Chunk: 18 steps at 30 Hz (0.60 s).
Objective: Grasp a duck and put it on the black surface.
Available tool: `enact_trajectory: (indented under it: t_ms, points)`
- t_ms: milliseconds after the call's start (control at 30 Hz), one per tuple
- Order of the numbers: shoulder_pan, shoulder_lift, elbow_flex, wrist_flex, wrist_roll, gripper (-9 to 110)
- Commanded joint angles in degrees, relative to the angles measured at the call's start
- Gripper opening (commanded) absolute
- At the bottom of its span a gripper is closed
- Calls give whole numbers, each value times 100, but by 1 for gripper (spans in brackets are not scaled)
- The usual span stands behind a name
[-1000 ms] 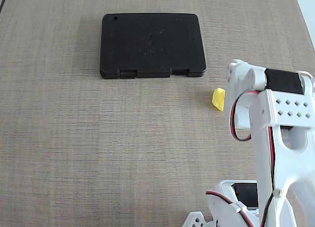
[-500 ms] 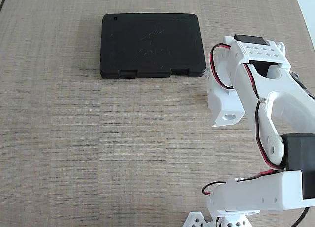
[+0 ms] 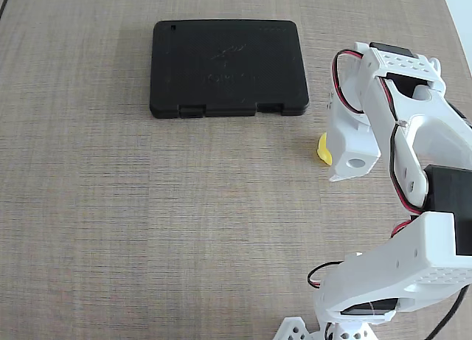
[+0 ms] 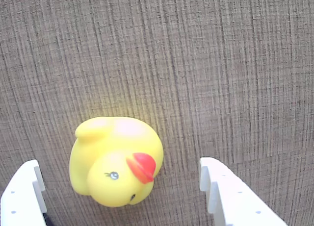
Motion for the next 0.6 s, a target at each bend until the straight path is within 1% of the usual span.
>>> enact_trajectory:
  t_ms: [0, 133, 400, 500, 567]
  points:
    - [35, 0, -220, 26, -35, 32]
    - [44, -9, -202, 26, 18, 27]
    - [26, -9, -220, 26, -9, 7]
    - [35, -9, -220, 26, -18, 2]
    - [35, -9, -211, 26, -26, 2]
